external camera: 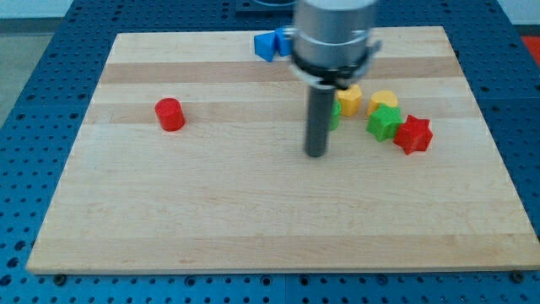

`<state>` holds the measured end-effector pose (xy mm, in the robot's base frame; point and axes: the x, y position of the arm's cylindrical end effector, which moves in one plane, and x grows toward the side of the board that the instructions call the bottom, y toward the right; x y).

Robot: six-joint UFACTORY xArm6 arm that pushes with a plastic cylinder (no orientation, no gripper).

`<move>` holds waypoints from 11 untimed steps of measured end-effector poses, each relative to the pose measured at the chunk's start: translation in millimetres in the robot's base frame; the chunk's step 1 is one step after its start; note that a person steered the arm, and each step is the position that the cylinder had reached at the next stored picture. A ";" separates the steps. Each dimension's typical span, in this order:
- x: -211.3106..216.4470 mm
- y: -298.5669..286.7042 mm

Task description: Point your arm to the yellow heart

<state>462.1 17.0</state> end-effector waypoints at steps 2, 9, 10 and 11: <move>-36.0 -55.6; -140.7 188.9; -119.7 213.6; -98.2 206.6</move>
